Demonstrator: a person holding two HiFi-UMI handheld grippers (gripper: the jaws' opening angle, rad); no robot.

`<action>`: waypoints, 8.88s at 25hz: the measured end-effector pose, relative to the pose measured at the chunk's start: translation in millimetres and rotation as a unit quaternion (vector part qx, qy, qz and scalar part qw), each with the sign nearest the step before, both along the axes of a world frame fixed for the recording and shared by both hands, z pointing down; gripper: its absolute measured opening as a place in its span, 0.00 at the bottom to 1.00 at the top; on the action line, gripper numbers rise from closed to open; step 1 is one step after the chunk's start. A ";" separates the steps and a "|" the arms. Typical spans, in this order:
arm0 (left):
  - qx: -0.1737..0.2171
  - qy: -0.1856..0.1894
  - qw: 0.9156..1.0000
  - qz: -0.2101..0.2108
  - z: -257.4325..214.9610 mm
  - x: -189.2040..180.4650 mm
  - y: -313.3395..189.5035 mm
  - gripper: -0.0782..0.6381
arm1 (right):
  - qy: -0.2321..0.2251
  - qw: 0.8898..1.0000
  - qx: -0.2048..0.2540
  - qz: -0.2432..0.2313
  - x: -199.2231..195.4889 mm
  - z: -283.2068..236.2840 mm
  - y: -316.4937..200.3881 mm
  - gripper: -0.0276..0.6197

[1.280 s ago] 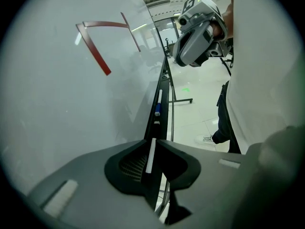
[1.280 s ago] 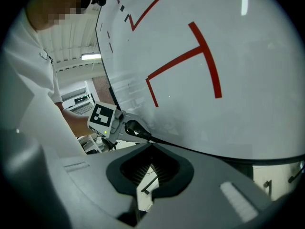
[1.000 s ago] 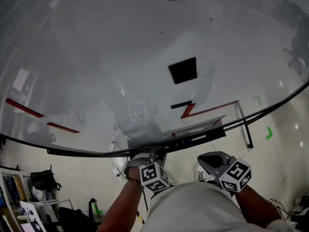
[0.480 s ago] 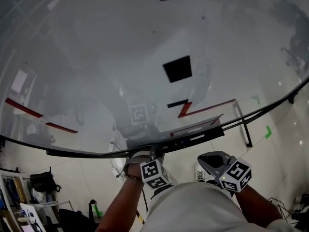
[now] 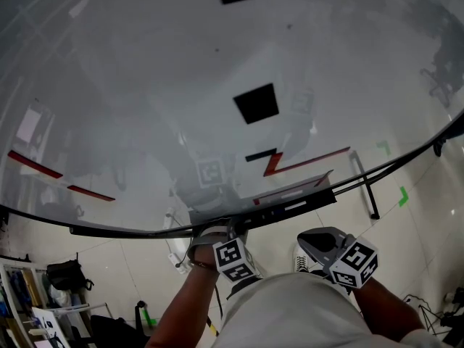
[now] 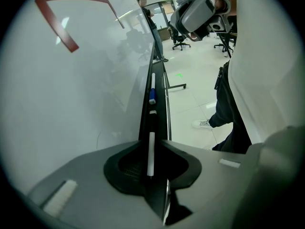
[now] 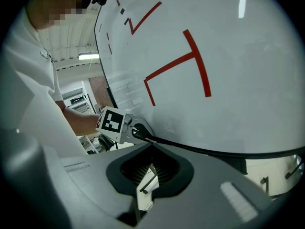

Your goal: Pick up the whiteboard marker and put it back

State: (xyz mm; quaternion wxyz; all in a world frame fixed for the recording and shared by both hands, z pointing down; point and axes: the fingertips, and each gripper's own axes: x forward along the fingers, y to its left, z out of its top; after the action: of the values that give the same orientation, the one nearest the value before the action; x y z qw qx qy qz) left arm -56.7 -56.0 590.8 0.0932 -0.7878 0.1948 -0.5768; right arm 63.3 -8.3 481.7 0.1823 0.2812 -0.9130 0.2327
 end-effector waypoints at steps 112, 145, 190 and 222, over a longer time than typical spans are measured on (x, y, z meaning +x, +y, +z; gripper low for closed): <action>-0.200 0.649 0.711 -0.181 -153.2 33.8 44.5 0.18 | -0.031 0.999 -0.025 -0.010 -9.5 -6.4 -5.9 0.05; -0.198 0.715 0.662 -0.104 -202.8 28.3 55.9 0.18 | -0.049 0.999 -0.004 0.016 -5.1 -13.2 -9.3 0.05; -0.122 0.580 0.798 -0.106 -154.9 39.0 47.0 0.19 | -0.034 0.999 -0.005 0.026 4.4 -10.1 -9.0 0.05; 0.026 0.354 0.934 -0.030 -127.3 33.5 32.5 0.19 | -0.033 0.999 -0.007 0.042 14.8 -7.9 -8.0 0.05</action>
State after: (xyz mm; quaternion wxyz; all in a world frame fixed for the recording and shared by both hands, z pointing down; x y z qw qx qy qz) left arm -23.1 -23.5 463.5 0.0217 -0.9321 0.2538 -0.2574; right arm 78.1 -16.3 473.8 0.1445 0.3101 -0.9042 0.2558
